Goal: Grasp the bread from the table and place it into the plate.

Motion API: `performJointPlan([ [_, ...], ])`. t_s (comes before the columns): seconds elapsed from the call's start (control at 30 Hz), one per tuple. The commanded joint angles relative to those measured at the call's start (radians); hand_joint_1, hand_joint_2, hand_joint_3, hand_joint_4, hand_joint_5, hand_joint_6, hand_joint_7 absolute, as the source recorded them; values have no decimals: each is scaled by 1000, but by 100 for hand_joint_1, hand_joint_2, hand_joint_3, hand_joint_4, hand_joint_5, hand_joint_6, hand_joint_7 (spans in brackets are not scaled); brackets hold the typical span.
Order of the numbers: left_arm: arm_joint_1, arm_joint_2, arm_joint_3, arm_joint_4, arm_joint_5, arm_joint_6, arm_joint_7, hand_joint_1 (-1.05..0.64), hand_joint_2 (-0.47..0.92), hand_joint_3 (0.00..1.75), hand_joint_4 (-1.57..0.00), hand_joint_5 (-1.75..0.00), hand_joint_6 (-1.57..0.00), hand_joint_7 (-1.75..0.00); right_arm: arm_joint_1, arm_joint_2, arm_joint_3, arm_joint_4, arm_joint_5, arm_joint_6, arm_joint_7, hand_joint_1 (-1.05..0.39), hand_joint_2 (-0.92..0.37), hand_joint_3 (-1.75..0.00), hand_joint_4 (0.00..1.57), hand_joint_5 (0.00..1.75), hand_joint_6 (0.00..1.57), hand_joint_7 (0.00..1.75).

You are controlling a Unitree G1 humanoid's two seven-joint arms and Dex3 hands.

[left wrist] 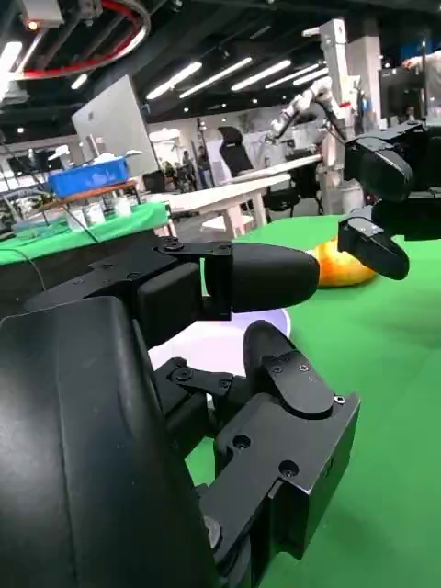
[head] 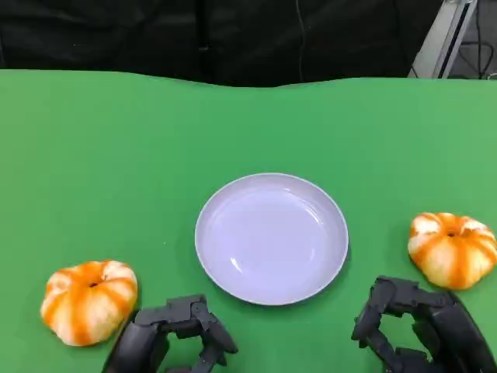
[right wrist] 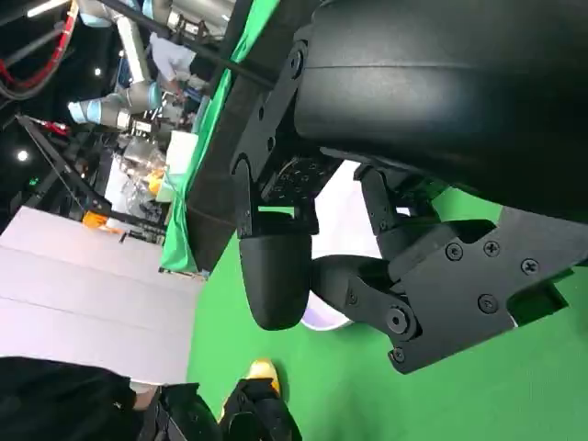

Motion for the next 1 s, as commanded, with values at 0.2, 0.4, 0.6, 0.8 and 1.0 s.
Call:
performJointPlan([
  [0.2,24,21,29,-112,-71,51,19,-15,83,45,-82,-83,-104,-30,-2,-10,-8,8,5,-11,-4,-21,-62,-90,80,158,80,132],
  [0.4,43,39,23,-186,-226,128,-88,-20,92,10,-84,-10,-83,0,-6,-10,-8,17,6,-15,-3,-21,-62,-90,80,157,80,131],
  [0.6,54,63,37,-239,-240,153,-122,-38,92,8,-67,-1,-65,0,-6,-16,-11,16,5,-13,-3,-21,-62,-90,80,158,80,131],
  [0.8,65,70,45,-272,-240,175,-125,-45,92,6,-63,0,-59,0,-5,-16,-10,14,3,-12,-5,-21,-63,-89,80,158,80,131],
  [1.0,97,119,119,-434,-268,203,-97,-61,92,7,-62,0,-49,-1,-1,-15,-8,17,12,-15,3,-21,-63,-88,80,158,80,131],
])
